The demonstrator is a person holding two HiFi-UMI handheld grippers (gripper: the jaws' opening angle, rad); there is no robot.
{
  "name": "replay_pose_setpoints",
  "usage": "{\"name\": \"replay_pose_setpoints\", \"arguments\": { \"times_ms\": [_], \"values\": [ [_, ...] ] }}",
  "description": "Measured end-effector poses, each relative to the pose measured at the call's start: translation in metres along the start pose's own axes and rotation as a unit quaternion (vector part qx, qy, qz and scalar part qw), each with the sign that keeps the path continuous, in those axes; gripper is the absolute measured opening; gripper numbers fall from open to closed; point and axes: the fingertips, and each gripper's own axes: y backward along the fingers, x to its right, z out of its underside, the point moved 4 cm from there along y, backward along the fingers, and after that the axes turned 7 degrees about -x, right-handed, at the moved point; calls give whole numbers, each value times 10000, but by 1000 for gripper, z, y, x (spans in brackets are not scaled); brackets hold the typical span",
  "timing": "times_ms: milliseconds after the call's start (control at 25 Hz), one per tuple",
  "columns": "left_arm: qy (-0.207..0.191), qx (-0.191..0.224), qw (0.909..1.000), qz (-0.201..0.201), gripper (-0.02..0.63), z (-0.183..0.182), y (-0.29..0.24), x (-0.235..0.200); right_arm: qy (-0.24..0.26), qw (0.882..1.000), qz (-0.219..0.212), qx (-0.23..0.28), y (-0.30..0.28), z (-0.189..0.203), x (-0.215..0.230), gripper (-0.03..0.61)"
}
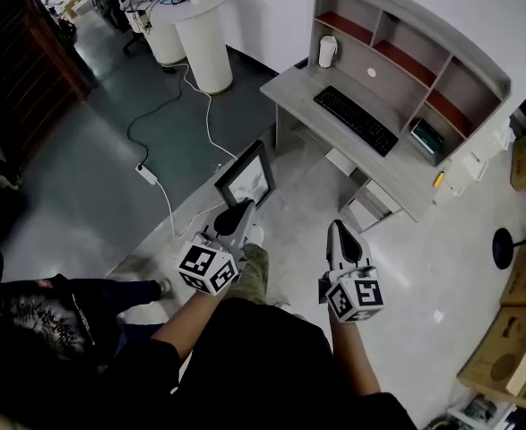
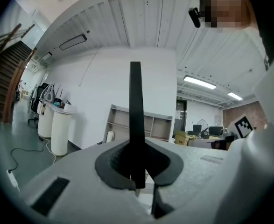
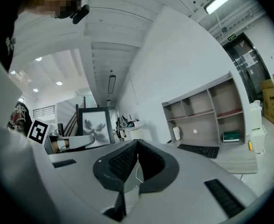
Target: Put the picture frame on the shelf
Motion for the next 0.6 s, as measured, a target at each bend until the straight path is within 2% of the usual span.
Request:
{"name": "replay_pose_setpoints", "arguments": {
  "times_ms": [280, 480, 600],
  "values": [
    [250, -80, 9996, 47, 36, -1, -73, -66, 93, 9989, 328, -312, -81, -13, 43, 12],
    [454, -362, 9975, 409, 36, -1, -148, -124, 231, 9958, 730, -502, -156, -36, 72, 12],
    [466, -463, 9954, 698, 35, -15, -193, -160, 325, 9930, 988, -555, -206, -52, 85, 12]
  ]
}}
